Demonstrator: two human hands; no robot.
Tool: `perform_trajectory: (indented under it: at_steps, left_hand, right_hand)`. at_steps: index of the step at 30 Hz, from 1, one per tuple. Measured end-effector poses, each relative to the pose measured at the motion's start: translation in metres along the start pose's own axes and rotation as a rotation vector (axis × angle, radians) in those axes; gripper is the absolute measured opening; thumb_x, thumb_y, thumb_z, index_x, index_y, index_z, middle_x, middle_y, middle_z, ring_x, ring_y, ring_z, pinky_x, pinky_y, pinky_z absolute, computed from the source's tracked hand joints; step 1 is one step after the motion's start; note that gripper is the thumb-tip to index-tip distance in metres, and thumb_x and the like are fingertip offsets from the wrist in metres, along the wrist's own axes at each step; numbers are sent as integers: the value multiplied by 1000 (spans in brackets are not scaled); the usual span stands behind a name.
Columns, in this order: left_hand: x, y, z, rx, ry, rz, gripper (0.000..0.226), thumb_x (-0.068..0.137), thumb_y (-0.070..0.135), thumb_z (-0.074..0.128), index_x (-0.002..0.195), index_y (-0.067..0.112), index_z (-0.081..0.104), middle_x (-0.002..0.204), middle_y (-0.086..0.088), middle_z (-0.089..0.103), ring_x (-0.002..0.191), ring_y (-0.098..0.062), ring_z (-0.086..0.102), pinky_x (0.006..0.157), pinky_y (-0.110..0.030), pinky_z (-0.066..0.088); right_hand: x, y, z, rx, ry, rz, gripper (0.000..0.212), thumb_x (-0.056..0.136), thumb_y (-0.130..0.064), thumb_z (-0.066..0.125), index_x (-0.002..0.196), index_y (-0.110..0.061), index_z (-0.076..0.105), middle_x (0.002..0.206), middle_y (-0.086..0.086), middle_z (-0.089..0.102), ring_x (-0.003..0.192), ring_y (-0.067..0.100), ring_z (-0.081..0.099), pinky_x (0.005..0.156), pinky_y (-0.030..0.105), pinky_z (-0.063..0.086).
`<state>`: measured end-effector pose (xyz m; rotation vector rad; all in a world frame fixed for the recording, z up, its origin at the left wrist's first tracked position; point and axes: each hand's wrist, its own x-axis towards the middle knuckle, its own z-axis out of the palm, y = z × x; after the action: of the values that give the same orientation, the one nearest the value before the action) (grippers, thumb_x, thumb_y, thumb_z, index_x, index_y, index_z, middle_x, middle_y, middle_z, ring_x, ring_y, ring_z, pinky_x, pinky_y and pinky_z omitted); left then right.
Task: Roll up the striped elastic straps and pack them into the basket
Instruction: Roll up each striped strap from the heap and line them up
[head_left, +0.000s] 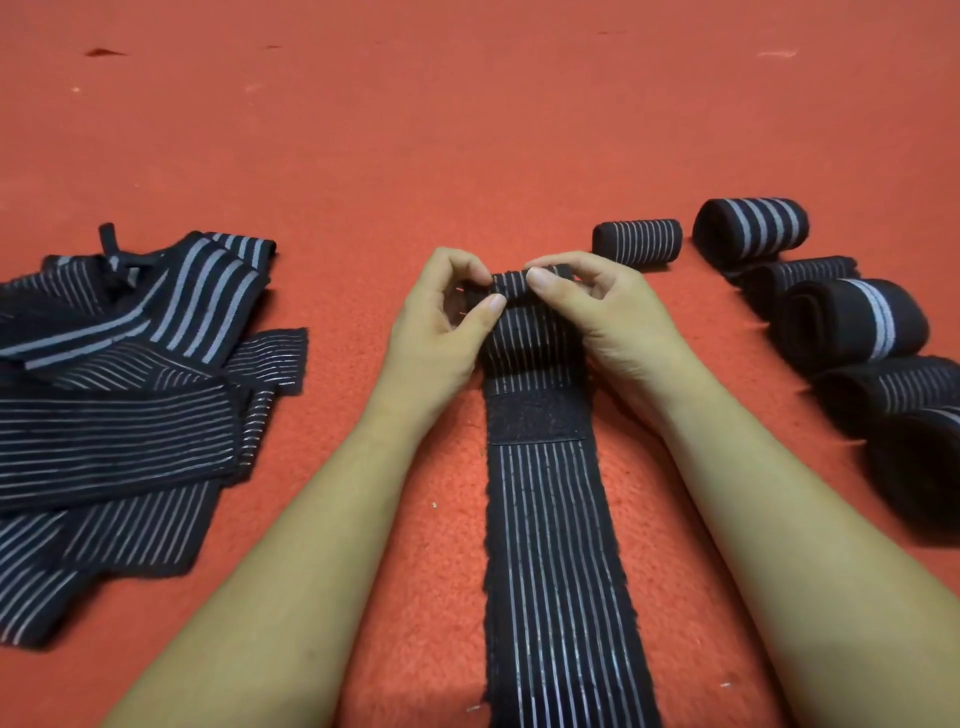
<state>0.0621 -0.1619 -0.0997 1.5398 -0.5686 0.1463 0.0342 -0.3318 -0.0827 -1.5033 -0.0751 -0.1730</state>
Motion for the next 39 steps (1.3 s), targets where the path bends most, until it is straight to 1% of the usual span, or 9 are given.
perform_trajectory:
  at_steps: [4,9,12,16,19,26,31,34,39]
  left_hand:
    - [-1,1,1,-15,23,-48,25,86,11,65,102,27,54,96,10,58,87,-4,58,82,-27,47]
    - [-1,0,4,66,18,-134,14,91,46,61,97,33,63,76,15,64,70,-3,57,63,-26,46]
    - [0,0,3,38,40,-111,2,99,26,61,97,26,63,69,17,61,63,2,53,58,-18,42]
    - [1,-2,-1,-39,11,-98,11,94,18,62,104,23,62,91,3,65,81,-4,59,72,-21,49]
    - [1,-2,0,-54,-12,-99,20,92,12,61,108,23,61,99,-2,65,90,-8,61,80,-26,50]
    - [0,-2,2,92,61,-202,16,96,41,58,97,27,66,83,16,67,79,-1,60,74,-25,46]
    - [1,-1,2,57,39,-165,3,98,23,61,99,23,64,87,10,64,80,-3,57,77,-23,47]
    - [0,-3,0,46,29,-170,17,96,22,62,112,24,66,100,6,68,92,-7,63,87,-29,51]
    - [1,-5,2,176,-2,-279,57,91,45,57,144,26,50,137,4,60,127,-8,55,113,-36,41]
  right_hand:
    - [0,1,0,10,-49,-24,16,91,-6,69,107,-5,67,92,9,69,85,18,64,81,32,53]
    - [-2,-3,-1,96,-83,-22,22,88,4,67,100,-13,65,94,10,67,89,24,62,83,36,52]
    - [-2,-2,0,84,-77,4,19,88,0,69,104,-11,66,93,7,68,91,23,62,85,37,51]
    - [0,0,1,12,-49,37,22,95,-20,66,110,-5,70,95,6,72,90,17,65,84,32,52]
    - [1,2,-1,-26,-46,5,19,94,-14,67,109,-3,70,97,12,71,90,19,65,84,34,52]
    - [0,3,0,-12,-130,-10,24,89,4,66,110,-6,65,97,12,67,91,23,61,85,38,50]
    - [0,3,0,-13,-109,78,14,92,-12,69,106,-13,67,90,9,66,78,24,58,63,30,47]
    - [1,8,2,-53,-93,157,34,93,-40,64,105,-9,69,88,15,61,78,29,50,65,35,38]
    - [2,8,-2,-76,-66,35,15,95,-19,65,105,-7,69,96,12,69,88,23,62,83,43,49]
